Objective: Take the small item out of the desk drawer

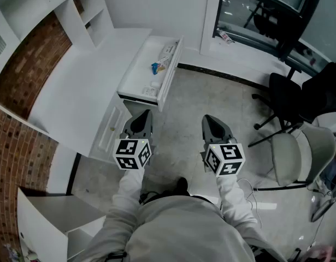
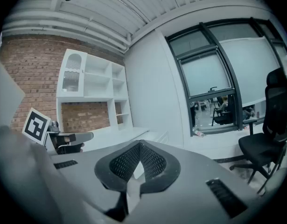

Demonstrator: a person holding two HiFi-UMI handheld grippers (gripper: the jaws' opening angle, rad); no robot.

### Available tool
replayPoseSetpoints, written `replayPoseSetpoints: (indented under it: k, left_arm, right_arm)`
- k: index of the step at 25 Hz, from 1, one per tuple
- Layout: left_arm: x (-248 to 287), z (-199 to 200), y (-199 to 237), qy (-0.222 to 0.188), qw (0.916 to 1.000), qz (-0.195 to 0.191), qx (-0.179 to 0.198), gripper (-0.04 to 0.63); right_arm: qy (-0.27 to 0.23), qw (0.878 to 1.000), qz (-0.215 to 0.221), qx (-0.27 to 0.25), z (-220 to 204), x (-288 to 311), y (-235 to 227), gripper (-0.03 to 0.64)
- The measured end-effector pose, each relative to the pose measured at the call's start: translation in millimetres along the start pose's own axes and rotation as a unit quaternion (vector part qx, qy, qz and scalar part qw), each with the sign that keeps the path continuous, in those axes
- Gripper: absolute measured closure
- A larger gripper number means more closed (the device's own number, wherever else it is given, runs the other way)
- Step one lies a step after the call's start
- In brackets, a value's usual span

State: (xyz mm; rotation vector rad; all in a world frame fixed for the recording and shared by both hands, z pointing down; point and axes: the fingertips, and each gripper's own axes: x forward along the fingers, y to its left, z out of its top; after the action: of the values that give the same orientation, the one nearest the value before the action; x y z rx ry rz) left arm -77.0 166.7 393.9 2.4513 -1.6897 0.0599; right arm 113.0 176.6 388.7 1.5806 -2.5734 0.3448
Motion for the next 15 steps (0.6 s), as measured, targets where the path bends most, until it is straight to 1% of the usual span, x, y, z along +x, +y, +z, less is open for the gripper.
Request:
replayPoseSetpoints:
  k: [3,8,12,15]
  left_arm:
    - [9.3,3.9,-0.8,-0.002,1.0,0.008,-0.001,0.577]
    - [15.4,1.1,-4.9,-0.006,0.9999,0.008,-0.008,0.576]
    - [17.5,-4.5,-3.2,-0.004,0.9998,0.016,-0.012,0.576]
    - [20.2,-2.1,-3.8,-0.005,0.9997,0.022,-0.009,0.575]
  right_arm:
    - [0.003,1.0,0.01,-0.001,3.4,6.0,-7.3,0.589]
    - [-0.001,1.0,0.021,0.022,5.6,7.4,-14.5,0.589]
    - [-0.003,0.999,0.031,0.026,7.1,10.3,-14.6,0.589]
    - [-0.005,0.999,0.038,0.026,9.4,11.3,-15.5,0.589]
